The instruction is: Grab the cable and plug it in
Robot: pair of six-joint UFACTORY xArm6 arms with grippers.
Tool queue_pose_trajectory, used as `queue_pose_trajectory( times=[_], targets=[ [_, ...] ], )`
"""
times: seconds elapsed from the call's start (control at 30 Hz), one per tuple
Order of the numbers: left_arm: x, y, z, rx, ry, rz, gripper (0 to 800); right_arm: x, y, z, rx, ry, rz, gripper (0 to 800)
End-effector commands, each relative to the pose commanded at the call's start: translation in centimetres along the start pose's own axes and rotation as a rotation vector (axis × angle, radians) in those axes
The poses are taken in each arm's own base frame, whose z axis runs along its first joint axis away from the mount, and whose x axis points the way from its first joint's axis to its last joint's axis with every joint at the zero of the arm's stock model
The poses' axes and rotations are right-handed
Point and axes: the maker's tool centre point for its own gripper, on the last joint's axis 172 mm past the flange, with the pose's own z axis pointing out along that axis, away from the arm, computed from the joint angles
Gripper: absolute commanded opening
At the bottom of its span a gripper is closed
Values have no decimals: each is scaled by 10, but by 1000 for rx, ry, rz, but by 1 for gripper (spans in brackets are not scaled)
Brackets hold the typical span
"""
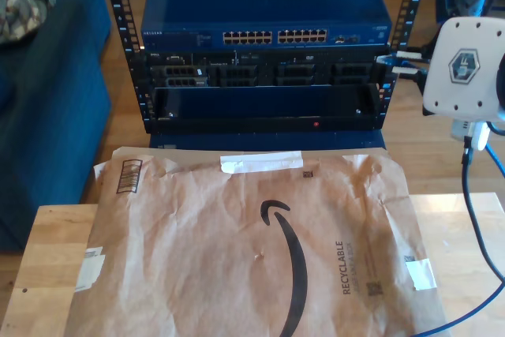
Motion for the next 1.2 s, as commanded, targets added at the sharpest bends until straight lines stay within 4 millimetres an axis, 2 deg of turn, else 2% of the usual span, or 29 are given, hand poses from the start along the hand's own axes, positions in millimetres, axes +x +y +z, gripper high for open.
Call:
queue_pose_trajectory(
  times=[0.2,0.3,0.4,0.5,0.57,0.67,1.07,1.2],
  targets=[
    [11,-35,23,-46,-83,65,799,3,10,-3,-3,2,-4,0],
    [4,-49,46,-59,-131,101,799,3,12,-4,-3,2,-4,0],
    [0,-51,70,-60,-123,101,799,2,12,-7,2,0,-5,0],
    [6,-47,99,-70,-94,102,799,1,10,-9,8,-3,-7,0],
    [9,-51,115,-48,-85,99,799,4,17,-7,0,0,-3,0],
    [17,-53,129,-36,-55,99,799,5,20,-6,-5,2,-4,0],
    [18,-56,134,-71,-11,127,799,5,21,-6,-7,1,-3,0],
    [18,-71,156,-38,-15,151,799,5,22,-5,-8,1,-2,0]
  ],
)
